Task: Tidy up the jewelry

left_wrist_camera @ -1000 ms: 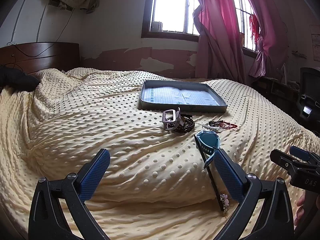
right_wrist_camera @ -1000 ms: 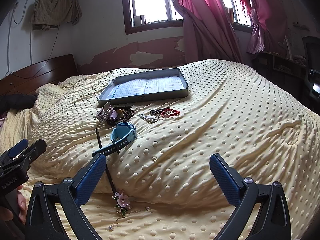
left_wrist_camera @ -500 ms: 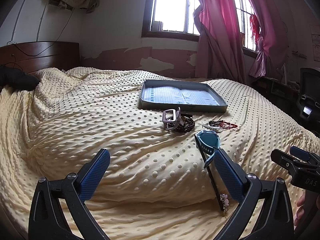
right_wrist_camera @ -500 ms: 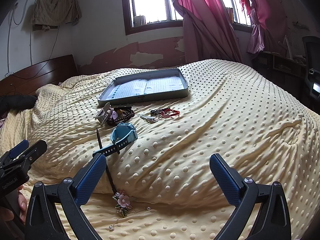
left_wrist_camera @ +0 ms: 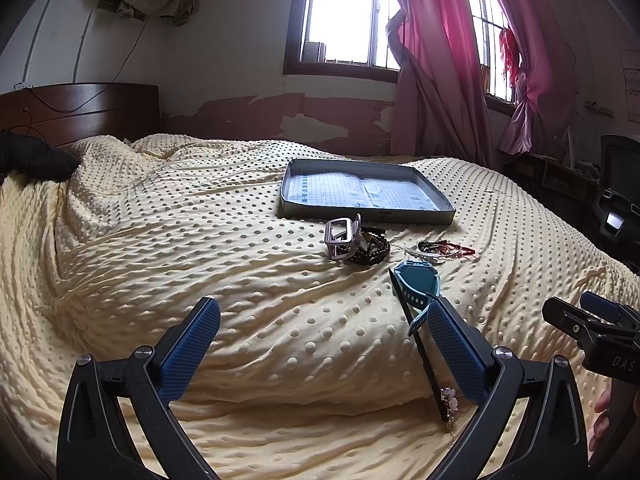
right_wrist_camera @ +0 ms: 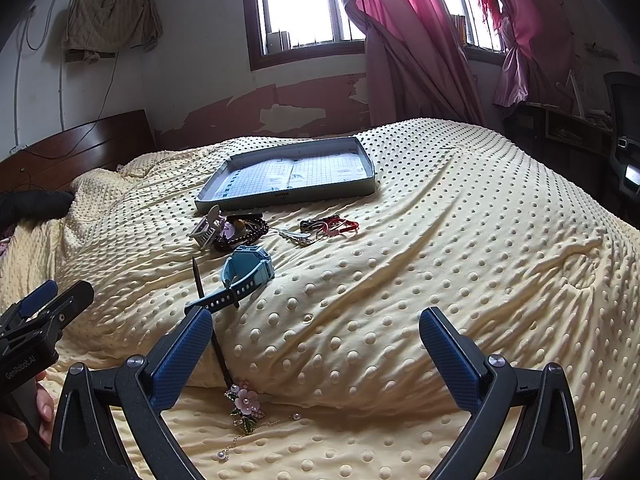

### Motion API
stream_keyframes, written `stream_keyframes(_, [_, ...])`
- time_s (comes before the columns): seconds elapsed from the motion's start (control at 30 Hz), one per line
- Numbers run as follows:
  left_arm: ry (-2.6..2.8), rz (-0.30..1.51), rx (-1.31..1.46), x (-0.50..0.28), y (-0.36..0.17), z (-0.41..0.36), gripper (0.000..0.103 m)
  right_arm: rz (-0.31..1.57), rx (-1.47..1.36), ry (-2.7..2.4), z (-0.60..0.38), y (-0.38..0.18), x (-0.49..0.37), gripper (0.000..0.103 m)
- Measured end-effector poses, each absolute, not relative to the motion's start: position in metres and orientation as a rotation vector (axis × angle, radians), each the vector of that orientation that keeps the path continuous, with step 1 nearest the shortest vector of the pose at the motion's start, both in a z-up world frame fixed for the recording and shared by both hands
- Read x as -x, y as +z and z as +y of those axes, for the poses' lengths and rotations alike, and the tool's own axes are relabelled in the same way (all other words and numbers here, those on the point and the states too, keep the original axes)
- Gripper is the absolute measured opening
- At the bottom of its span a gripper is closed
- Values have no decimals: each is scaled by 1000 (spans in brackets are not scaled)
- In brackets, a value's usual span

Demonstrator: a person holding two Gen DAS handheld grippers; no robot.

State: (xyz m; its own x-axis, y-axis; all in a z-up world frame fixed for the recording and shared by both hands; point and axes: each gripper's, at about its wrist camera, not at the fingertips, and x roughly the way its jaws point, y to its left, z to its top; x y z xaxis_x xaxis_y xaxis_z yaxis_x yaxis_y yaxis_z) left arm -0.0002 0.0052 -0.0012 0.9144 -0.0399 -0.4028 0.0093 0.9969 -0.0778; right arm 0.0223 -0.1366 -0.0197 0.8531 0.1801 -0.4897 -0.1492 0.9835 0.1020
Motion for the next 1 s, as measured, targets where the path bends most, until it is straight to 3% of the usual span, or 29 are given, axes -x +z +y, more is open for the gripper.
stream_keyframes(0.57, [-154,525,174,-41,-8,10,101,711,-39,324,-174,9,-83,102])
stream_keyframes(0.7, [-213,561,167,-64,-9,9,99,757,-21,384,-175,1,-111,88])
stream_keyframes(0.8, [-261,609,182,-80,-14,8,89,802,-15,435,-171,-9,-134,74])
stream_keyframes(0.87, [-291,648,206,-90,-20,8,77,832,-32,468,-170,-16,-147,70])
stream_keyframes(1.0, [-334,697,244,-104,-29,6,70,867,-48,506,-167,-28,-162,60])
